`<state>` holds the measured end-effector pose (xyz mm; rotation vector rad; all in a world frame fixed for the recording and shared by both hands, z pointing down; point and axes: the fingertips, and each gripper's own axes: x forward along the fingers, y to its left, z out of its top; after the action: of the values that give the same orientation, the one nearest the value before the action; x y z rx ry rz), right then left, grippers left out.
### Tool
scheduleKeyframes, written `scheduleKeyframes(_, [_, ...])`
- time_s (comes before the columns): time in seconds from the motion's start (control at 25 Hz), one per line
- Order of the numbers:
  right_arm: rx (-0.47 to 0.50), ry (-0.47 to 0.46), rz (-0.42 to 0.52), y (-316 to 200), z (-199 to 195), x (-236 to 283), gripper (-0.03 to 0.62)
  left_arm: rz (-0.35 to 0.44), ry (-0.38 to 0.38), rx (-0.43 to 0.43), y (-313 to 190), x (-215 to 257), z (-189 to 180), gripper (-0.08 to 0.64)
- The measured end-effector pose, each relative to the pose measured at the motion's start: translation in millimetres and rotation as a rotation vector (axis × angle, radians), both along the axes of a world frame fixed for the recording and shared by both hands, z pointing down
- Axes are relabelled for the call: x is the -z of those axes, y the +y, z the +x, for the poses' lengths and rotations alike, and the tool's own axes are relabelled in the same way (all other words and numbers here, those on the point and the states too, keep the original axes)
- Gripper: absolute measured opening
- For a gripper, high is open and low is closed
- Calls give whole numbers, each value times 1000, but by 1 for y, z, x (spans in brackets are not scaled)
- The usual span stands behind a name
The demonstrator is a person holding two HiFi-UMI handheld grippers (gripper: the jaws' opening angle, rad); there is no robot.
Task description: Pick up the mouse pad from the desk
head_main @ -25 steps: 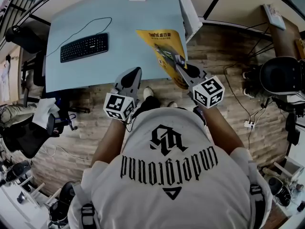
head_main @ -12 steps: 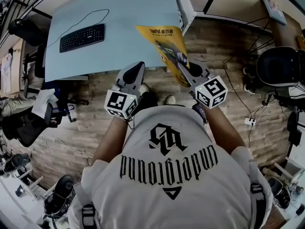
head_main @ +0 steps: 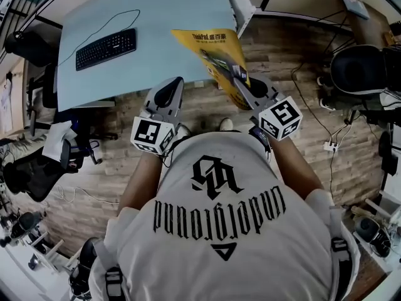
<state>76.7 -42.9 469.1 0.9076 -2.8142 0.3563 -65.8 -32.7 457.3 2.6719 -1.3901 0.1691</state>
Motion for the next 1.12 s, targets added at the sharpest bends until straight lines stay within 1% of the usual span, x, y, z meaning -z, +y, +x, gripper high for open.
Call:
scheduleKeyframes(0.12, [-7,0,-5,9,-20,-3,25,2,11,-18,8,5,-24,8])
scheduleKeyframes(0.32, [-24,3,-9,25,-60,-5,25,19,7,-31,23,15,-69,8])
scheduleKeyframes(0.56, [-36,-7,3,45,-114,-2,25,8,17,-32,41,9,-127,8])
scheduleKeyframes(0.72, [-38,-23,19,60,-146,0,25,18,10,-38,49,9,-162,8])
scheduleKeyframes(0.96, [-55,-34,43,81,-184,5,25,14,22,-47,60,8,-203,8])
scheduleKeyframes(1.12, [-69,-36,53,88,-196,7,25,18,20,-58,65,8,-214,8])
